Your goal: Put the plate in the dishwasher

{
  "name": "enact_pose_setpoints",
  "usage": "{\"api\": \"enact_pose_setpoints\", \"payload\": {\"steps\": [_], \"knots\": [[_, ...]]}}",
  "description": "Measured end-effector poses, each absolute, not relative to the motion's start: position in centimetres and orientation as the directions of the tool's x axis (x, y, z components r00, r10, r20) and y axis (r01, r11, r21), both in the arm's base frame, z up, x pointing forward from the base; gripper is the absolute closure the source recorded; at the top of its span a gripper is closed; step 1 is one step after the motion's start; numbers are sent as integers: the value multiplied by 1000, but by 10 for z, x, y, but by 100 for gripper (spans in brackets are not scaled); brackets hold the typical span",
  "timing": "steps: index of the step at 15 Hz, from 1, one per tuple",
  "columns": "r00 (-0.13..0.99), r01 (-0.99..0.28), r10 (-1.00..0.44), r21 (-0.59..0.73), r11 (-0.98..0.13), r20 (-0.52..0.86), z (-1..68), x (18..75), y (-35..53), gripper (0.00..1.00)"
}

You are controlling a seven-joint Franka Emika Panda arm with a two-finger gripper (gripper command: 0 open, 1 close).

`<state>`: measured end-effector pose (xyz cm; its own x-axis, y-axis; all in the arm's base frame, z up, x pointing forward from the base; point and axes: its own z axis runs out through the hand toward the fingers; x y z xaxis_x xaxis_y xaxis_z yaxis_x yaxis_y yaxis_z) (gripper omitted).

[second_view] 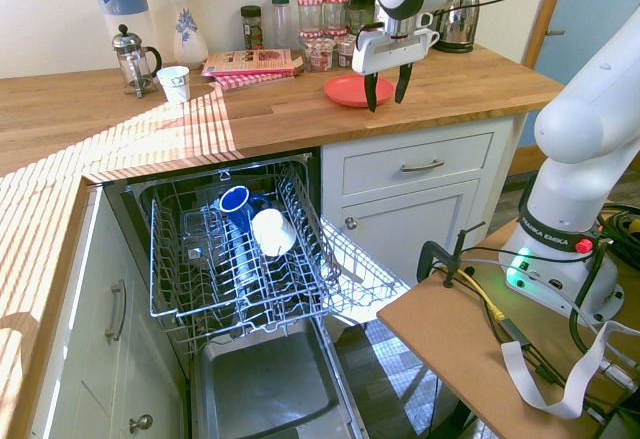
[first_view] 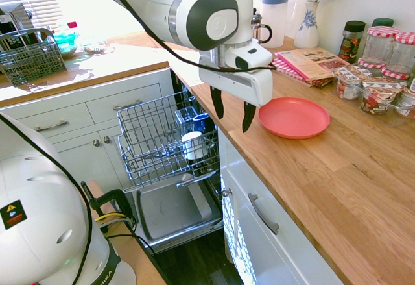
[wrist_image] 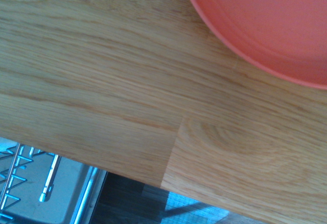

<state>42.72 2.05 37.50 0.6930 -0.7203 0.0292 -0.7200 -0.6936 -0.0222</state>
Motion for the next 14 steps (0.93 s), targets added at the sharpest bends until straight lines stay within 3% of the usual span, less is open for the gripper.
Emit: {"api": "enact_pose_setpoints", "payload": {"steps": [7, 14], "knots": [[584, -811, -811, -45, -584, -7, 365, 420, -43, 0], [439, -882, -898, -206, -424, -28, 370, 446, -104, 0]]}}
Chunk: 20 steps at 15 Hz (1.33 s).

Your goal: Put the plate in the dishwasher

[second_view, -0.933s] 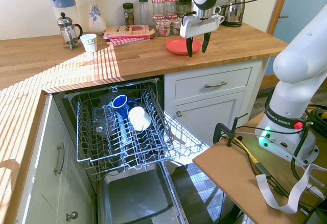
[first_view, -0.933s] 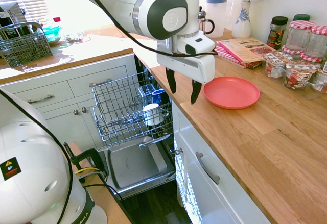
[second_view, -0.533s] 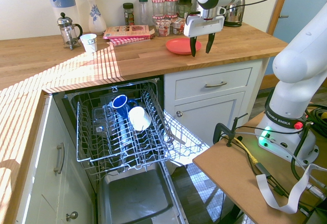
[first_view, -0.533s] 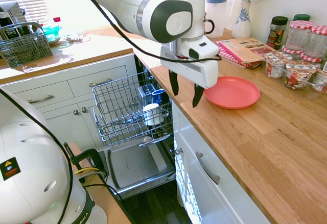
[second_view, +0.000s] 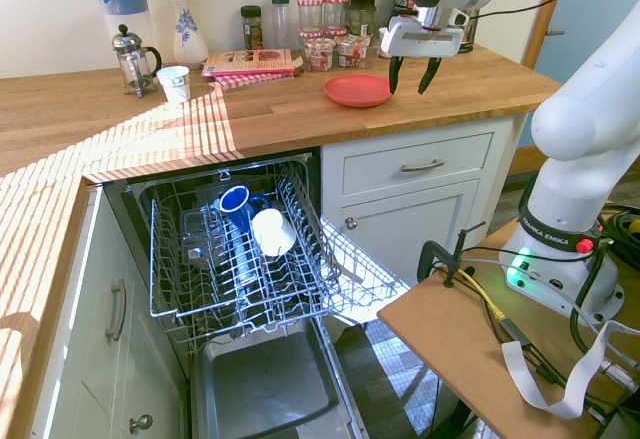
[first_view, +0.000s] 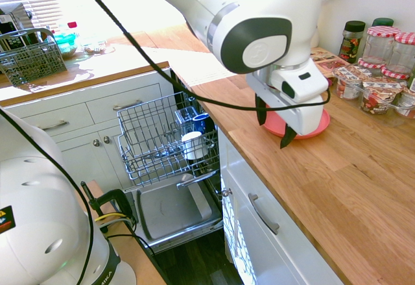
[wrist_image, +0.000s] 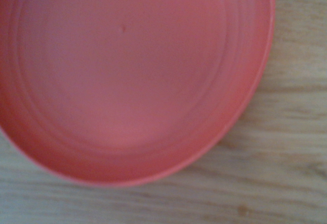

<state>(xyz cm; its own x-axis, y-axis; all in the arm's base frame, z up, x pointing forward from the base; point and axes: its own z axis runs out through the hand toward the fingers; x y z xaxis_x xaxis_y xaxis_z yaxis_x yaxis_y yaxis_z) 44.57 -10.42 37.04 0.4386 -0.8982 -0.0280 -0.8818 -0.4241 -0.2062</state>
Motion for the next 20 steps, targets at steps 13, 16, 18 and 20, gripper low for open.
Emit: {"api": "enact_pose_setpoints", "payload": {"steps": [13, 16, 18, 20], "knots": [[391, -887, -911, -318, -336, -129, 335, 542, -148, 100], [394, -885, -911, -320, -338, -126, 334, 547, -150, 100], [398, -883, -909, -320, -343, -127, 334, 550, -148, 100], [407, -881, -904, -318, -351, -130, 333, 553, -143, 100]]}}
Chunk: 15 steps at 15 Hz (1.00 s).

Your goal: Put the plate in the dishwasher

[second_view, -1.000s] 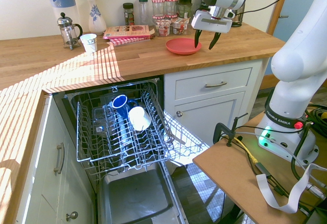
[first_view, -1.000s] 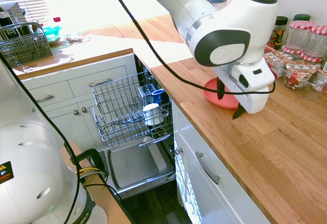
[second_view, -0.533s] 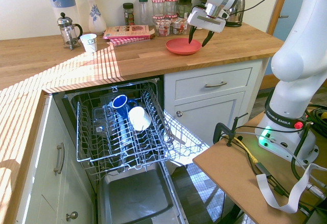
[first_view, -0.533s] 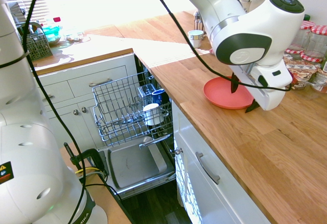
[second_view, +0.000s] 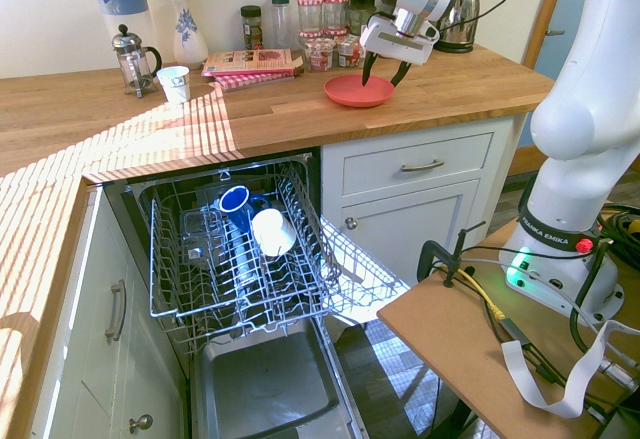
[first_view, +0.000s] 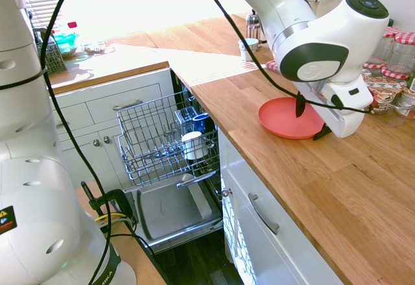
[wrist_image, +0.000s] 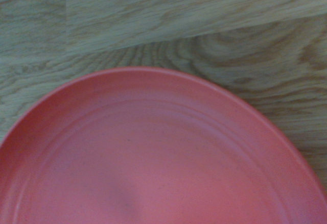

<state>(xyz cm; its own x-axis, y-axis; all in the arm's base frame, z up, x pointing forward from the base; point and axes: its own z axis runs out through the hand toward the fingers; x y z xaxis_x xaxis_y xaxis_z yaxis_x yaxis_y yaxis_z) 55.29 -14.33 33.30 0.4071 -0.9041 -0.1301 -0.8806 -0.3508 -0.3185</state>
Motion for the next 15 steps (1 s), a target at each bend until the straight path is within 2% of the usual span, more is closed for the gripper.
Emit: {"api": "enact_pose_setpoints", "payload": {"steps": [15], "knots": [[416, -876, -894, -337, -346, -165, 323, 569, -135, 100]]}}
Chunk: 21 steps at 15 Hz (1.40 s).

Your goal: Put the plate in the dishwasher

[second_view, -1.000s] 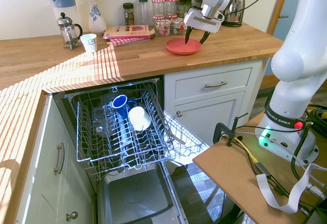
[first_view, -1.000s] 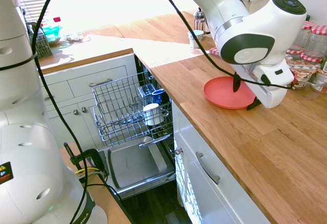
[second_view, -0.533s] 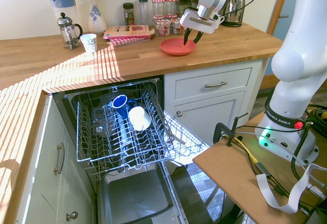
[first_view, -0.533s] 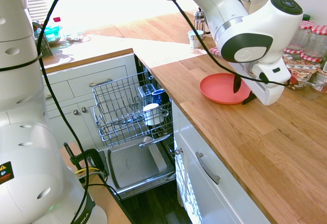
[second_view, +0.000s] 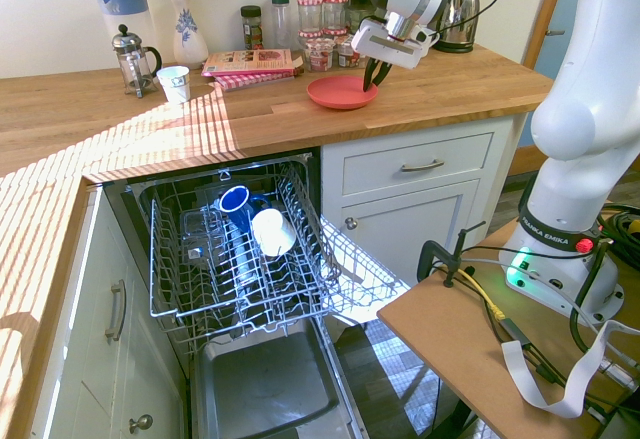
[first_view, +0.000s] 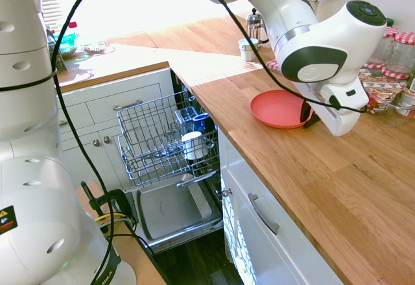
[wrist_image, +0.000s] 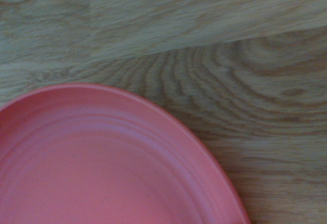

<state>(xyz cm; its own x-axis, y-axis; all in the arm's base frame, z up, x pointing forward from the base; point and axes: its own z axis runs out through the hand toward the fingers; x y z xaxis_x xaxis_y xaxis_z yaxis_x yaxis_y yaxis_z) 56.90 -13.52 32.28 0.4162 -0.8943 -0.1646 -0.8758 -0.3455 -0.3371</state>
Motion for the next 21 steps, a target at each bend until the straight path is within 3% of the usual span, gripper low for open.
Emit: {"api": "enact_pose_setpoints", "payload": {"steps": [4, 7, 11, 13, 17, 21], "knots": [[444, -859, -884, -349, -375, -143, 346, 568, -131, 100], [526, -813, -851, -303, -498, -13, 419, 569, -93, 100], [644, -720, -737, -163, -675, 205, 567, 568, 65, 100], [687, -668, -660, -93, -739, 304, 599, 555, 170, 100], [771, -534, -441, 91, -840, 459, 505, 494, 359, 100], [812, -379, -174, 276, -883, 557, 380, 392, 451, 100]]}}
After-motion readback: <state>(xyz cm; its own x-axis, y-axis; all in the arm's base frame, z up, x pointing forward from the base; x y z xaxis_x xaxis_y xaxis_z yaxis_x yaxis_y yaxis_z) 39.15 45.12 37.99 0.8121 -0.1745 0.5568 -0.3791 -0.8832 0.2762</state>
